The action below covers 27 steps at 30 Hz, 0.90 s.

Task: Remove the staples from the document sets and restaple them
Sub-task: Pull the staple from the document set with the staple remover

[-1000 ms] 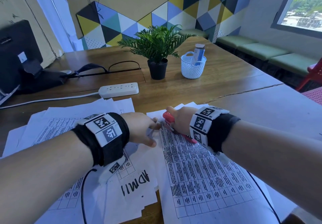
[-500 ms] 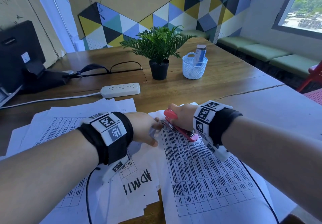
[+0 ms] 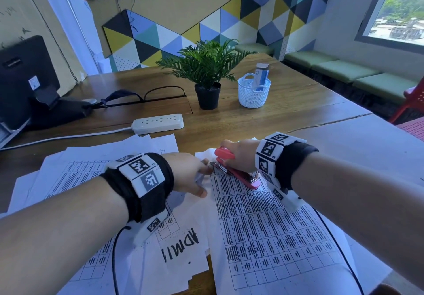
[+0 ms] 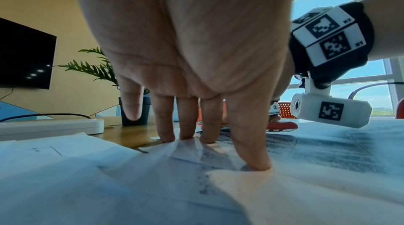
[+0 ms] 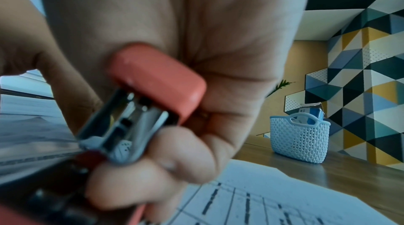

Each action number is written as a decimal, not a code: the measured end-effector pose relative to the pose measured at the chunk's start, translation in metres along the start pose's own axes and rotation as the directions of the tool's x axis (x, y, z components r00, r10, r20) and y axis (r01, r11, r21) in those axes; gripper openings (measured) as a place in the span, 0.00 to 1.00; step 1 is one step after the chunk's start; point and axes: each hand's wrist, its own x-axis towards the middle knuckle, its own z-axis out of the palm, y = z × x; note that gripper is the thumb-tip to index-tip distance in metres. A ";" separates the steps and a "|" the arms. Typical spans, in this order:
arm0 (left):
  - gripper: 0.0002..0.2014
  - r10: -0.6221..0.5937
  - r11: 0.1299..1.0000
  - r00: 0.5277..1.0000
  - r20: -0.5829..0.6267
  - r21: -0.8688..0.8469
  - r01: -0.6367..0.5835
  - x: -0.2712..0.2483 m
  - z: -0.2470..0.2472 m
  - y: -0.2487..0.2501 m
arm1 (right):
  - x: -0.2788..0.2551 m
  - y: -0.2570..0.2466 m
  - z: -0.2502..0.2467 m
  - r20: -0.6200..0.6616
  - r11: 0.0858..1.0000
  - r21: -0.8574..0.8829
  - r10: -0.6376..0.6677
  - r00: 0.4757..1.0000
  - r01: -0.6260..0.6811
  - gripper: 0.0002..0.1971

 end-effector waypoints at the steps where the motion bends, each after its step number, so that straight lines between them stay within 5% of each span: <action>1: 0.32 -0.001 1.000 1.000 0.002 -0.007 0.001 0.000 0.000 0.000 | 0.000 0.001 0.000 0.008 1.000 0.008 -0.002 1.000 0.002 0.22; 10: 0.30 0.014 0.999 1.000 -0.008 -0.036 -0.014 -0.002 -0.004 -0.001 | -0.005 0.002 0.000 0.010 0.996 -0.085 0.006 1.000 -0.005 0.22; 12: 0.29 -0.060 0.997 0.997 -0.044 -0.056 0.057 -0.001 -0.003 -0.002 | -0.012 0.013 -0.001 0.020 0.998 -0.059 0.017 1.000 -0.015 0.21; 17: 0.35 -0.300 0.950 0.953 0.036 -0.082 0.302 0.000 -0.008 -0.004 | -0.024 0.064 0.003 -0.006 0.983 -0.061 0.172 0.985 -0.172 0.21; 21: 0.29 -0.329 0.924 0.942 0.066 -0.182 0.336 0.006 -0.012 -0.001 | -0.035 0.095 0.005 0.031 0.950 -0.004 0.312 0.949 -0.312 0.26; 24: 0.39 -0.377 0.872 0.924 0.058 -0.313 0.375 0.010 -0.010 -0.005 | -0.031 0.115 0.010 0.024 0.901 0.028 0.433 0.901 -0.433 0.23; 27: 0.37 -0.395 0.839 0.918 0.042 -0.391 0.379 0.009 -0.010 -0.004 | -0.031 0.122 0.010 0.040 0.892 -0.067 0.450 0.892 -0.447 0.28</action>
